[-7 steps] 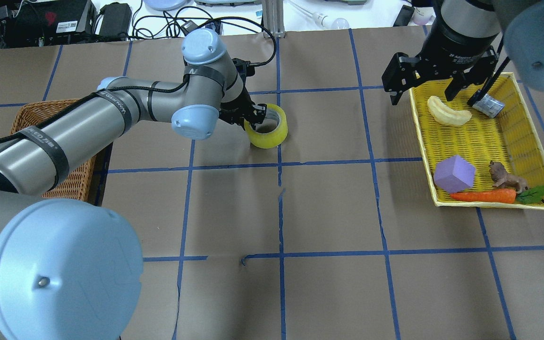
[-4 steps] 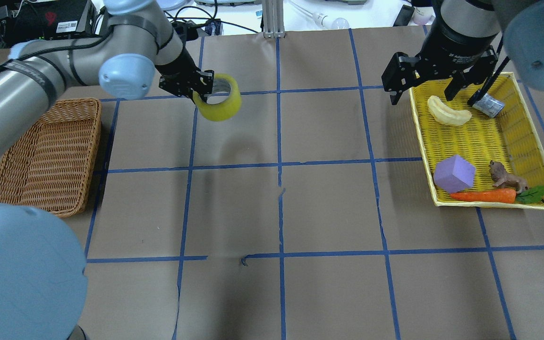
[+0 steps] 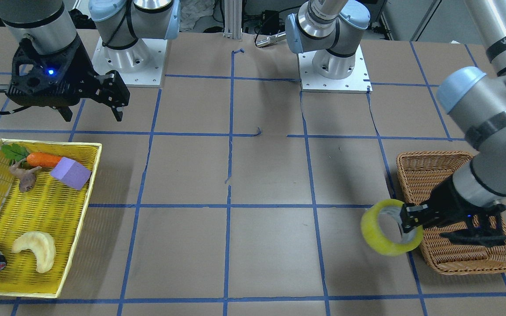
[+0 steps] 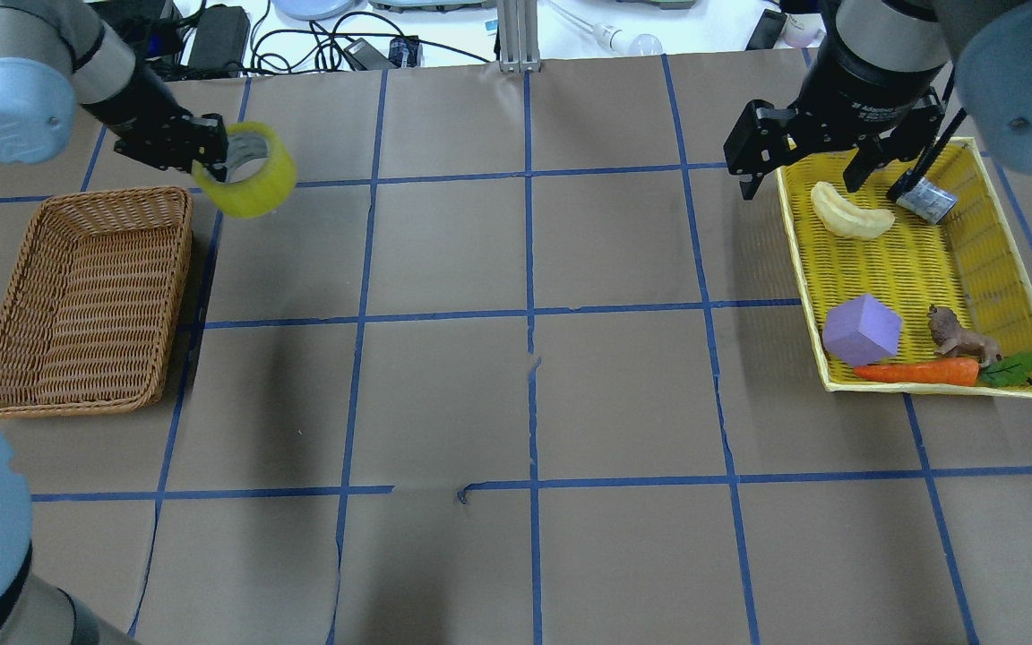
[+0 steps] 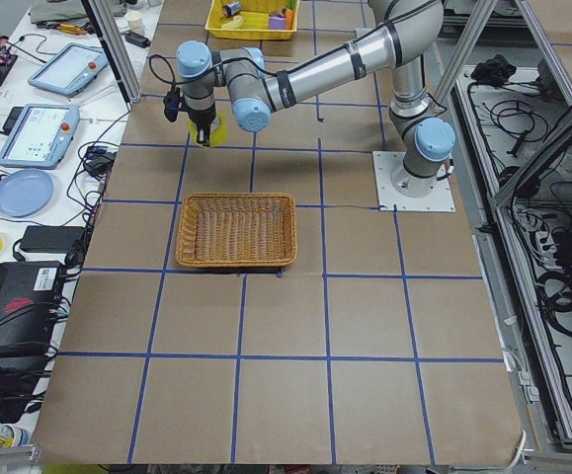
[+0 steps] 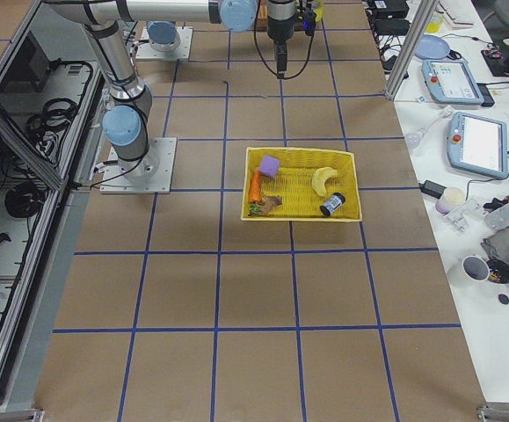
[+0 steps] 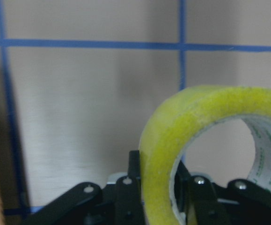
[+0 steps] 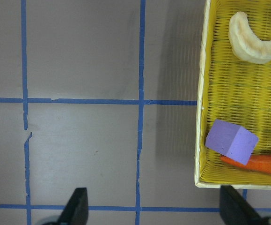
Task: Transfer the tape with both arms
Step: 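Grasp the tape roll with the left gripper and carry it toward the wicker basket, then lower the tape roll into the wicker basket and open the left gripper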
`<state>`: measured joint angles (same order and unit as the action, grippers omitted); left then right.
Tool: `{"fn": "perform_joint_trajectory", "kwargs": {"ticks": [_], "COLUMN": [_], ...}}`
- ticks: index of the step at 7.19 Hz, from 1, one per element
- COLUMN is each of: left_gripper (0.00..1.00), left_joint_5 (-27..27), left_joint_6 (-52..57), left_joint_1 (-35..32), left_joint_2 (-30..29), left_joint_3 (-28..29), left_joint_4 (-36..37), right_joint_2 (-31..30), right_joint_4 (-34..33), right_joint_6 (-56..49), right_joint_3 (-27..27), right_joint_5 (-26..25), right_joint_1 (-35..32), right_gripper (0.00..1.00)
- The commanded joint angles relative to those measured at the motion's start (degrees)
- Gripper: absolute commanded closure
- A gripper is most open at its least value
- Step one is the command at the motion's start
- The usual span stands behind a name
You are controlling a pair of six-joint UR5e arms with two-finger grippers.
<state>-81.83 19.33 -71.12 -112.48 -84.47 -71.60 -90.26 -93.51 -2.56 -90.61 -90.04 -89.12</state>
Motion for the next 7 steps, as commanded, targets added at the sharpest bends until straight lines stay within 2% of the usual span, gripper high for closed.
{"fn": "perform_joint_trajectory", "kwargs": {"ticks": [1,2,4,6,7], "left_gripper": [1.00,1.00,1.00,1.00,0.57], "left_joint_5": [-1.9,-5.2,-5.3,-5.4,-5.2], "left_joint_6": [15.3,21.3,24.4,24.4,24.4], "left_joint_1": [10.9,15.4,20.3,20.5,20.5], "left_joint_2": [0.4,0.4,-0.4,-0.9,-1.0], "left_joint_3": [-2.6,-4.8,-9.3,-16.9,-19.1], "left_joint_4": [-2.1,-1.0,2.7,13.4,18.3], "right_joint_2": [0.0,0.0,0.0,0.0,0.0], "right_joint_4": [0.0,0.0,0.1,0.1,0.1], "right_joint_6": [0.0,-0.1,0.0,0.0,0.0], "right_joint_3": [0.0,0.0,0.0,0.0,0.0], "right_joint_5": [0.0,0.0,0.0,0.0,0.0], "right_joint_1": [0.0,0.0,0.0,0.0,0.0], "right_gripper": [0.00,0.00,0.00,0.00,0.00]}}
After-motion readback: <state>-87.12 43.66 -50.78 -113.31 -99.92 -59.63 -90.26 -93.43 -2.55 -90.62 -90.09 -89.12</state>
